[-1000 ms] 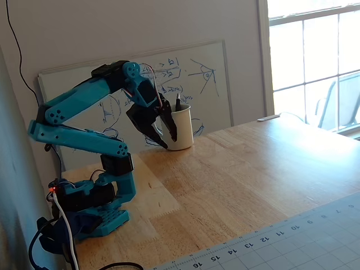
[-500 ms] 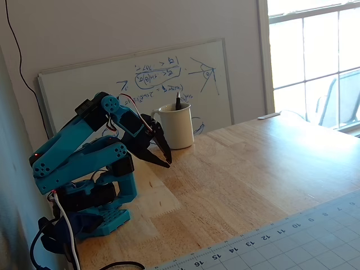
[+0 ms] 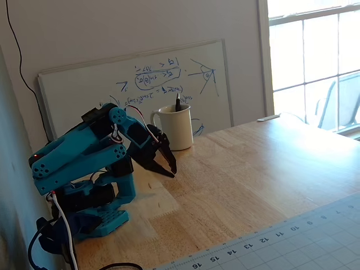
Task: Grasp a pen and put it in a mug.
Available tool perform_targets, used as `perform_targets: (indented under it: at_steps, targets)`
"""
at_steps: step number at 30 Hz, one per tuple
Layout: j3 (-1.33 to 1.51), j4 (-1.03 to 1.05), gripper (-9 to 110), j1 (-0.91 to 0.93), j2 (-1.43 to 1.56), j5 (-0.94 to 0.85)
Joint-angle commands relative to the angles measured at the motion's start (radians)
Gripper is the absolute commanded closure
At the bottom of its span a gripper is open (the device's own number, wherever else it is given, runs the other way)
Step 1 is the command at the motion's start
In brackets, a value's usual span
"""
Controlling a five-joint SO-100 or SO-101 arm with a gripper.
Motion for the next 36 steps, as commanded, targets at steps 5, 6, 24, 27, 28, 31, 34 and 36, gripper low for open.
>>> perform_targets:
  at_steps: [5, 6, 24, 27, 28, 31, 34, 36]
  targets:
    - [0.034, -0.031, 101, 0.012, 0.026, 0.000]
    - [0.034, -0.032, 101, 0.012, 0.026, 0.002]
    - [0.037, -0.029, 100, 0.002, 0.026, 0.006]
    - [0.037, -0.029, 100, 0.002, 0.026, 0.006]
    - [0.037, -0.029, 100, 0.002, 0.026, 0.006]
    - [0.037, -0.029, 100, 0.002, 0.026, 0.006]
    - [0.037, -0.029, 100, 0.002, 0.026, 0.006]
    - [0.037, -0.029, 100, 0.002, 0.026, 0.006]
